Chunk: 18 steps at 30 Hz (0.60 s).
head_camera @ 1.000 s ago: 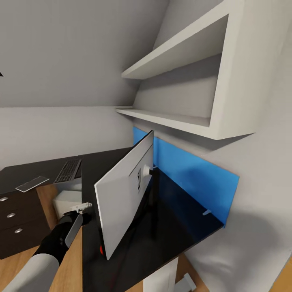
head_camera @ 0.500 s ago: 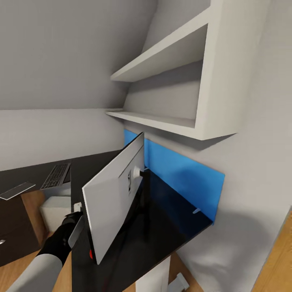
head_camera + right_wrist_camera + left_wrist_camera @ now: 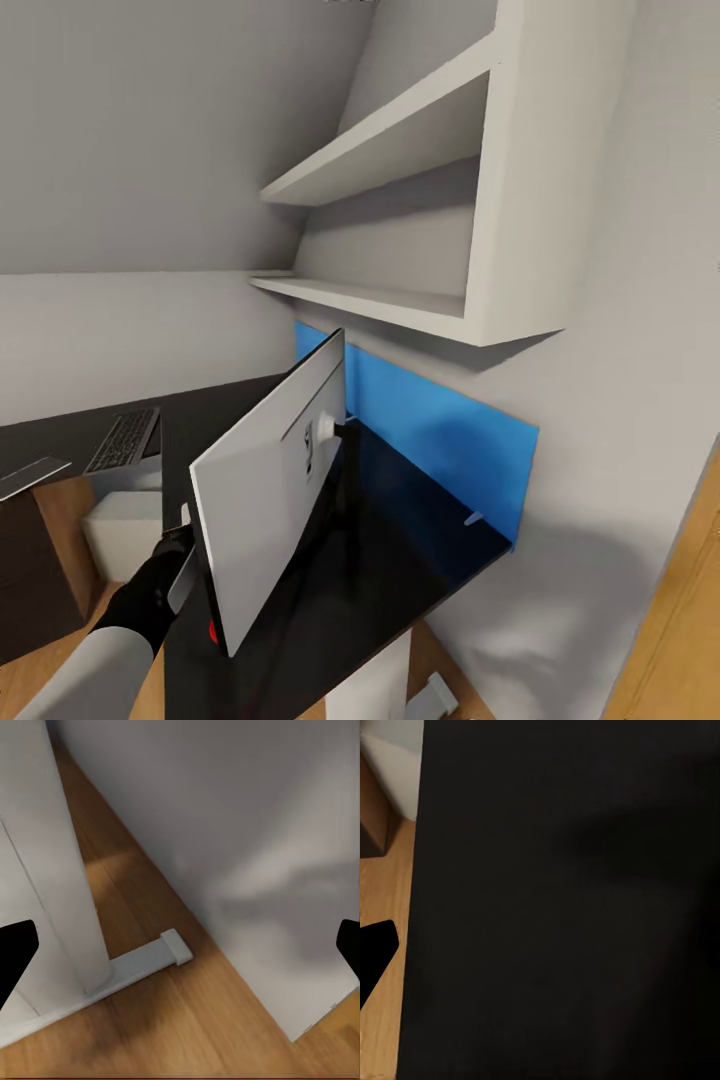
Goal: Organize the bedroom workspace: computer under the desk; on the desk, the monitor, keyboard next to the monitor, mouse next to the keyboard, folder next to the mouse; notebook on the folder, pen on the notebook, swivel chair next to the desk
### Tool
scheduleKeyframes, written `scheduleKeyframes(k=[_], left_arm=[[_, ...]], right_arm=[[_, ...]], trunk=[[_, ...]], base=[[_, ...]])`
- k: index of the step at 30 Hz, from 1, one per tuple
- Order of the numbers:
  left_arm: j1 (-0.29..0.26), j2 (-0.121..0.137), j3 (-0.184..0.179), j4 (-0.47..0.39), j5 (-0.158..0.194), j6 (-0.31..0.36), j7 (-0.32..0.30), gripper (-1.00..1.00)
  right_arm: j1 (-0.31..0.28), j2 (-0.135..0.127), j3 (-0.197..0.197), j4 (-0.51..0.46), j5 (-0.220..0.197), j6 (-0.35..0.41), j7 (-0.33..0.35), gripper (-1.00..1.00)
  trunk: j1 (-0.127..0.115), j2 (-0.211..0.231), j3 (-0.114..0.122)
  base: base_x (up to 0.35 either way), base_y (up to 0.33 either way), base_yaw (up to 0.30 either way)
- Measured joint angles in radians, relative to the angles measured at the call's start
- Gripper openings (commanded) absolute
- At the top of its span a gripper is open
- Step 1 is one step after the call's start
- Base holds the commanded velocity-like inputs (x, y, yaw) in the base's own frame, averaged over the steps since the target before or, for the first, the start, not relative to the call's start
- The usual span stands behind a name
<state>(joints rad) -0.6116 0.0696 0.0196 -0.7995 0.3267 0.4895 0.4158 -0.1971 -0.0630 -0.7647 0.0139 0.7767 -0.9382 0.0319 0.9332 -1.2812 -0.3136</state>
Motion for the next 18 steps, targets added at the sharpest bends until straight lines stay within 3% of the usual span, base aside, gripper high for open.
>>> scheduleKeyframes(k=[8, 18], left_arm=[[0.000, 0.001, 0.000, 0.007, -0.001, 0.000, 0.000, 1.00], [0.000, 0.001, 0.000, 0.008, -0.002, 0.000, 0.001, 1.00]], right_arm=[[0.000, 0.002, 0.000, 0.000, 0.000, 0.008, 0.000, 1.00], [0.000, 0.004, 0.000, 0.000, 0.000, 0.012, 0.002, 1.00]], trunk=[[0.000, 0.000, 0.000], [0.000, 0.000, 0.000]], base=[[-0.234, 0.000, -0.002], [-0.048, 0.000, -0.005]])
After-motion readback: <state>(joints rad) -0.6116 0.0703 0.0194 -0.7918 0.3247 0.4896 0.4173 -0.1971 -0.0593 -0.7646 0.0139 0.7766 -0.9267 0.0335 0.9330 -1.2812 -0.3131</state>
